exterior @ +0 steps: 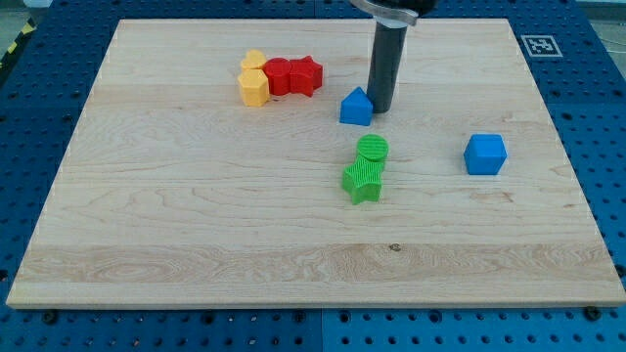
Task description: Push the triangle vertically bottom to the red circle
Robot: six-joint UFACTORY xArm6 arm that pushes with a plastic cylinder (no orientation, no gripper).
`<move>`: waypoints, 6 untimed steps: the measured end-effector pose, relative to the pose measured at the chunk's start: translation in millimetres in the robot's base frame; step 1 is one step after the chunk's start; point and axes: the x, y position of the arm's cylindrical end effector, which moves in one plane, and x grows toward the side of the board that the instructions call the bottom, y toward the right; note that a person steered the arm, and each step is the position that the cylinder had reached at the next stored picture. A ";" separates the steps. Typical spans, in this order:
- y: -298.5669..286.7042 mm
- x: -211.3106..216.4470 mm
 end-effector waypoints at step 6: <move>-87.2 47.3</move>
